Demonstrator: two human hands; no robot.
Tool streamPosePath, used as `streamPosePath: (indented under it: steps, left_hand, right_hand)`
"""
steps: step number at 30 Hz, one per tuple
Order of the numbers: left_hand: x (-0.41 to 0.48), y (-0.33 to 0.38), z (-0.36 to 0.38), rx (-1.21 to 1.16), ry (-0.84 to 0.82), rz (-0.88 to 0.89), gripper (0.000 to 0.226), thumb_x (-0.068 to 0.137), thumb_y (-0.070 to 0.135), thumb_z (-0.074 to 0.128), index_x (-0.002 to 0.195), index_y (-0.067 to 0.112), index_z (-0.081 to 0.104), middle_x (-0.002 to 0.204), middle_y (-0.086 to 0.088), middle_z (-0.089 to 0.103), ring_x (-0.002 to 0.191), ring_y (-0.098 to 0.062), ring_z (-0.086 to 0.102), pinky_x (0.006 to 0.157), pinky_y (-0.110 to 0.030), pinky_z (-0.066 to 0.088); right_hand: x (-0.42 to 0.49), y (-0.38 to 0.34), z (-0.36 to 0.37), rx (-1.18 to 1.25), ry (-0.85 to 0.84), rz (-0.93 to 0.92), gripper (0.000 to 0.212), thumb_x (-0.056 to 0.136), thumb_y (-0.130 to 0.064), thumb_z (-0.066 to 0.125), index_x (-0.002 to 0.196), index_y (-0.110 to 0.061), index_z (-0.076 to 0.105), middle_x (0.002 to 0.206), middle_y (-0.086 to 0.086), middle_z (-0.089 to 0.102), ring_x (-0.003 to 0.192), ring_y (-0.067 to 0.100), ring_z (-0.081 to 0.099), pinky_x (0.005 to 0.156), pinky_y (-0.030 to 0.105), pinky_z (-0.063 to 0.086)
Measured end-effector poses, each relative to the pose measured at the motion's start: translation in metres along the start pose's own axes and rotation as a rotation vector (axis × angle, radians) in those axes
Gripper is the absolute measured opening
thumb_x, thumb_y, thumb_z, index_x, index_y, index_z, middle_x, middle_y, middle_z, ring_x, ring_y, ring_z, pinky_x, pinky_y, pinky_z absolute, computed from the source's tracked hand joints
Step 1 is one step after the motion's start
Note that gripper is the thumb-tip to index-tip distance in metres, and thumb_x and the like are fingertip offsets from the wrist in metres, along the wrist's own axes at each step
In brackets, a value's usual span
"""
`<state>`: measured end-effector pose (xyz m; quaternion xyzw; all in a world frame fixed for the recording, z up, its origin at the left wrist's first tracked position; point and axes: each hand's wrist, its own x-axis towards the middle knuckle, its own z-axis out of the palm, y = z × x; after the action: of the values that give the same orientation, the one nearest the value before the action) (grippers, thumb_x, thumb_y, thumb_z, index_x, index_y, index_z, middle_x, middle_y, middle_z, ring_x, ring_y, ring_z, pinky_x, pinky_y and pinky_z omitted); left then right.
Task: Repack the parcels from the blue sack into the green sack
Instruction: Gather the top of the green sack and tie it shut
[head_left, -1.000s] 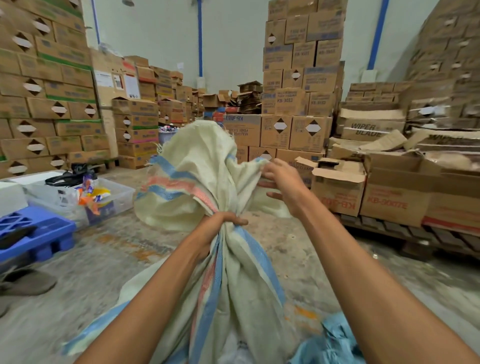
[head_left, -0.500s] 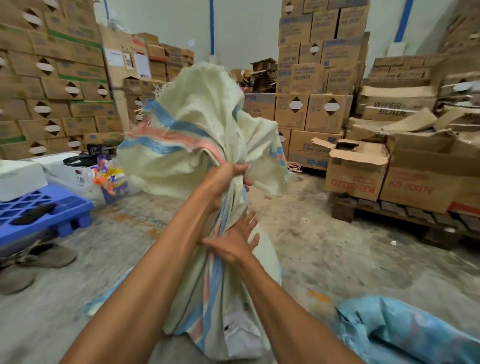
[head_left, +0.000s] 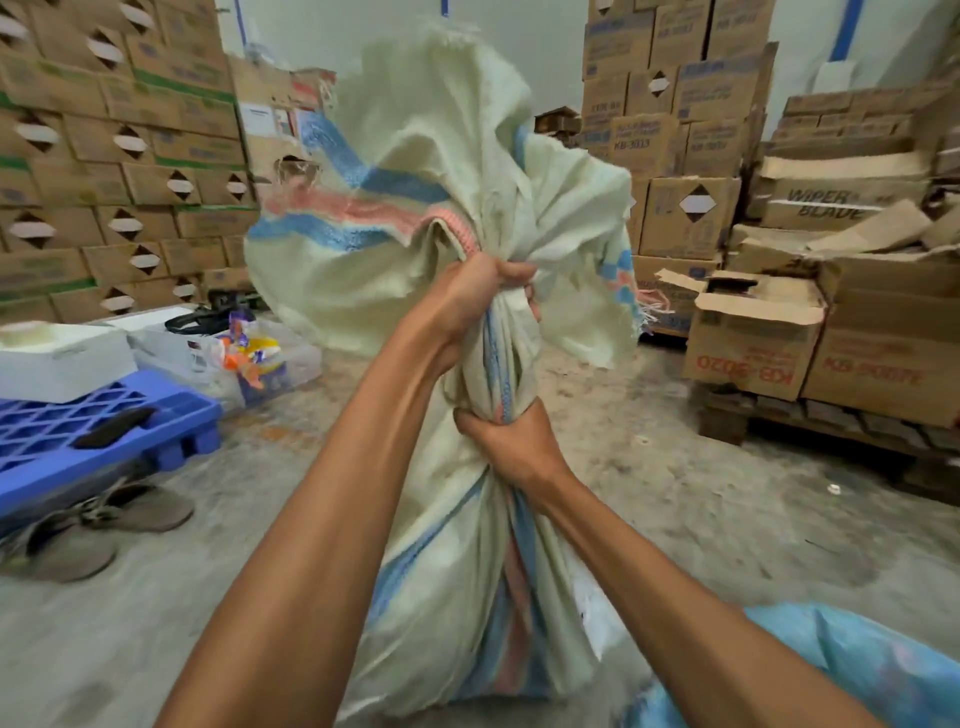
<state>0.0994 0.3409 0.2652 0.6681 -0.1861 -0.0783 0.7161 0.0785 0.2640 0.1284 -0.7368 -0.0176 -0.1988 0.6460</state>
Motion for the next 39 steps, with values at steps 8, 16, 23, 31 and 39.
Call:
streamPosePath:
  steps: [8, 16, 23, 31, 39]
  left_hand:
    - [-0.009, 0.017, 0.049, -0.228, -0.121, 0.027, 0.007, 0.075, 0.016, 0.065, 0.078, 0.011, 0.063, 0.066, -0.006, 0.061, 0.06, -0.022, 0.059, 0.075, -0.036, 0.048]
    - [-0.039, 0.036, 0.098, -0.305, -0.348, 0.015, 0.004, 0.084, 0.013, 0.063, 0.081, 0.011, 0.063, 0.065, -0.004, 0.066, 0.065, -0.02, 0.064, 0.089, -0.038, 0.05]
    - [-0.054, 0.044, 0.156, -0.353, -0.518, 0.015, 0.008, 0.088, 0.012, 0.06, 0.081, 0.011, 0.062, 0.06, -0.003, 0.064, 0.055, -0.018, 0.062, 0.076, -0.033, 0.048]
    - [-0.036, 0.01, 0.154, -0.11, -0.361, 0.0, 0.06, 0.061, 0.041, 0.073, 0.111, 0.008, 0.073, 0.104, -0.007, 0.076, 0.095, -0.025, 0.071, 0.097, -0.042, 0.053]
    - [-0.044, -0.004, 0.134, 0.293, -0.473, 0.064, 0.07, 0.09, 0.053, 0.061, 0.145, 0.012, 0.046, 0.147, 0.001, 0.048, 0.133, -0.022, 0.047, 0.109, -0.034, 0.037]
  right_hand:
    - [-0.047, -0.049, -0.065, -0.073, 0.115, 0.008, 0.029, 0.077, -0.011, 0.078, 0.083, -0.034, 0.062, 0.086, -0.021, 0.067, 0.077, -0.006, 0.064, 0.069, 0.015, 0.055]
    - [-0.097, -0.085, -0.114, -0.401, 0.47, 0.079, 0.017, 0.073, -0.026, 0.072, 0.085, -0.027, 0.059, 0.081, -0.013, 0.064, 0.077, 0.015, 0.065, 0.071, 0.03, 0.054]
    - [-0.12, -0.097, -0.152, -0.526, 0.66, 0.13, 0.033, 0.066, -0.033, 0.068, 0.097, -0.024, 0.059, 0.091, -0.004, 0.064, 0.087, 0.024, 0.064, 0.081, 0.036, 0.057]
    - [-0.112, -0.069, -0.146, -0.286, 0.442, 0.132, 0.038, 0.073, -0.006, 0.077, 0.085, -0.038, 0.062, 0.091, -0.021, 0.068, 0.085, 0.003, 0.066, 0.078, 0.025, 0.055]
    - [-0.109, -0.069, -0.152, 0.086, -0.063, 0.324, 0.029, 0.079, -0.004, 0.074, 0.105, -0.017, 0.076, 0.11, 0.006, 0.075, 0.1, 0.021, 0.073, 0.088, 0.032, 0.057]
